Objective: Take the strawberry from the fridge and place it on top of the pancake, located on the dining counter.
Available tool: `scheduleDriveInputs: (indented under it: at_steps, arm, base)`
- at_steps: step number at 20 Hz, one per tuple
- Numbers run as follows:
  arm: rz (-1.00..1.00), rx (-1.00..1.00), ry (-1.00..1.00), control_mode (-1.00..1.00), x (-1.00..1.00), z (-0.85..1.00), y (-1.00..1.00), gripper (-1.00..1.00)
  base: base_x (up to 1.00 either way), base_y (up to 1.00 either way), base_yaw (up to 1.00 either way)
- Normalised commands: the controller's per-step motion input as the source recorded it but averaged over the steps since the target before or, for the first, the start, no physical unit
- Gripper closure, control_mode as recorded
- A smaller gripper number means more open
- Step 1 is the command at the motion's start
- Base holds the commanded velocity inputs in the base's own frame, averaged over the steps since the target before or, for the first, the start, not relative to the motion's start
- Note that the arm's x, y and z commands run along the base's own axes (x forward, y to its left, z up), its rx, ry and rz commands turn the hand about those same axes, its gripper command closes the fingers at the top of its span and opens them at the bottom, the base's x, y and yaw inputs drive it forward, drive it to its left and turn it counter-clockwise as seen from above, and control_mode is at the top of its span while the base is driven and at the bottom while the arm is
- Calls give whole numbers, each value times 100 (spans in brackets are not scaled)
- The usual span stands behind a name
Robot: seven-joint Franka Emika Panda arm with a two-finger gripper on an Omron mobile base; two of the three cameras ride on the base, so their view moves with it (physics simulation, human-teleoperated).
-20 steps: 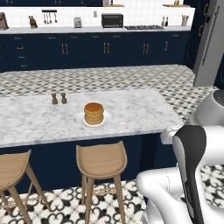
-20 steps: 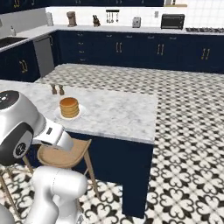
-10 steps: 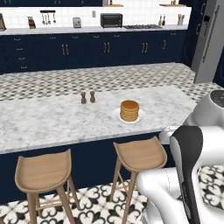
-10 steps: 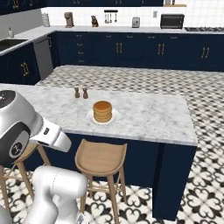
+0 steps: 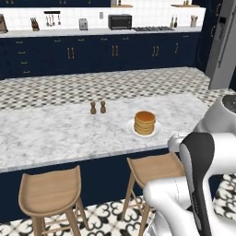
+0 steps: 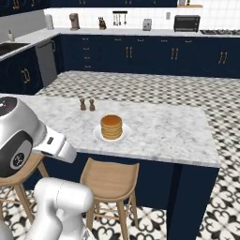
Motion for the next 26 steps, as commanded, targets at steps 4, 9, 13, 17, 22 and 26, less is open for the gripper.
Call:
scheduleDriveInputs:
  at_steps: [4, 9, 13, 17, 22, 26]
  arm:
    - [0, 0, 0, 100, 0, 0, 0, 100]
    - [0, 0, 0, 100, 0, 0, 0, 100]
    - [0, -2, 2, -100, 23, 0, 3, 100]
    - [0, -4, 5, -100, 94, 0, 3, 100]
    - [4, -2, 0, -100, 98, 1, 0, 100]
    - [15, 0, 0, -100, 100, 0, -1, 100]
  base:
    - [55, 0, 0]
    - [66, 5, 0]
    - [59, 8, 0]
    - [0, 0, 0]
    - [0, 0, 0]
    - [0, 0, 0]
